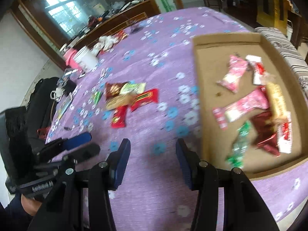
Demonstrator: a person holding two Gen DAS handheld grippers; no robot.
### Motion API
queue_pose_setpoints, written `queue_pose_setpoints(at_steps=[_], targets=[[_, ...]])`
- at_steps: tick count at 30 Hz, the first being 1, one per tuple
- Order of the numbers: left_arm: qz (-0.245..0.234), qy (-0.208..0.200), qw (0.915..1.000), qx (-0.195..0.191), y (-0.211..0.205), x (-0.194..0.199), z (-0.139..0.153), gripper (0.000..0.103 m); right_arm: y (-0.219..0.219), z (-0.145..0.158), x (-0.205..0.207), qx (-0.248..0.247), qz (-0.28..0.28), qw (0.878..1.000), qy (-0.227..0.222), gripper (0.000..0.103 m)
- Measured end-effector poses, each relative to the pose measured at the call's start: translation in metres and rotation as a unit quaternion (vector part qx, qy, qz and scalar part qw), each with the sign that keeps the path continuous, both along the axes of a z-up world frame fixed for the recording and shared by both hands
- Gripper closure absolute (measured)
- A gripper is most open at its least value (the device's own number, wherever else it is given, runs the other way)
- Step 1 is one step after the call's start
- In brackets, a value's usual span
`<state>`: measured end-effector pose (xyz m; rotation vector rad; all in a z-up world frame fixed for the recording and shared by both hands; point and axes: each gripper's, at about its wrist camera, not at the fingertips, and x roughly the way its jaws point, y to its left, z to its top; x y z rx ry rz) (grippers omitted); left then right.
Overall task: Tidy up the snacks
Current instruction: 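Move both tools back over the snack pile, then grasp a green-and-white packet with the left tool while the right tool grasps a red black-labelled packet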
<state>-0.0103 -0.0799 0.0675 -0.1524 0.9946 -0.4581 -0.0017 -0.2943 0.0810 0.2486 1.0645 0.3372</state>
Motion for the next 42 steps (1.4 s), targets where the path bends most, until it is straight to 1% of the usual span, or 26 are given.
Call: queue_pose_setpoints(at_steps=[5,8,13,16,18,21,24,27,29,31,32,34,35,36,38,39,42], targets=[[0.022,0.005,0.9997,0.001,0.025,0.004,-0.002,0.051,0.02,0.0,-0.003,0.01,0.014,1.0,0.0,0.055],[0.041,0.01,0.9991,0.001,0.041,0.008,-0.004,0.051,0.028,-0.002,-0.002,0.009,0.024,1.0,0.012,0.055],[0.088,0.04,0.9952,-0.014,0.07,0.024,-0.012,0.051,0.029,-0.002,-0.007,-0.005,0.031,0.999,0.011,0.055],[0.127,0.061,0.9897,-0.022,0.087,0.037,-0.015,0.051,0.023,0.001,-0.009,-0.008,0.03,1.0,0.007,0.055],[0.15,0.081,0.9846,-0.039,0.098,0.048,-0.019,0.051,0.018,0.001,-0.009,-0.012,0.028,1.0,0.008,0.055],[0.197,0.102,0.9739,-0.05,0.111,0.068,-0.024,0.051,0.009,0.001,-0.009,-0.014,0.027,0.999,0.01,0.055],[0.226,0.113,0.965,-0.069,0.117,0.088,-0.027,0.051,0.0,0.003,-0.009,-0.019,0.028,0.999,0.006,0.055],[0.241,0.118,0.9612,-0.064,0.113,0.109,-0.031,0.051,-0.011,0.005,-0.009,-0.024,0.029,0.999,0.001,0.055],[0.261,0.126,0.9553,-0.058,0.112,0.122,-0.037,0.051,-0.018,0.008,-0.008,-0.027,0.032,0.999,-0.004,0.055],[0.272,0.13,0.9513,-0.065,0.112,0.135,-0.043,0.051,-0.024,0.01,-0.008,-0.033,0.032,0.999,-0.011,0.055],[0.279,0.133,0.9496,-0.055,0.111,0.14,-0.047,0.051,-0.028,0.011,-0.008,-0.034,0.033,0.999,-0.013,0.055],[0.277,0.139,0.9497,-0.043,0.106,0.148,-0.053,0.052,-0.034,0.012,-0.007,-0.037,0.034,0.999,-0.015,0.055],[0.279,0.132,0.9505,-0.034,0.104,0.148,-0.053,0.053,-0.037,0.012,-0.007,-0.038,0.033,0.999,-0.016,0.055],[0.279,0.123,0.9522,-0.013,0.101,0.15,-0.052,0.058,-0.039,0.012,-0.007,-0.038,0.032,0.999,-0.016,0.055],[0.273,0.109,0.9557,0.014,0.095,0.152,-0.052,0.067,-0.045,0.011,-0.005,-0.035,0.03,0.999,-0.014,0.055],[0.268,0.102,0.9575,0.027,0.094,0.151,-0.053,0.073,-0.046,0.01,-0.003,-0.032,0.031,0.999,-0.013,0.055],[0.248,0.093,0.9636,0.034,0.093,0.144,-0.054,0.074,-0.045,0.012,0.003,-0.02,0.04,0.999,-0.014,0.055]])
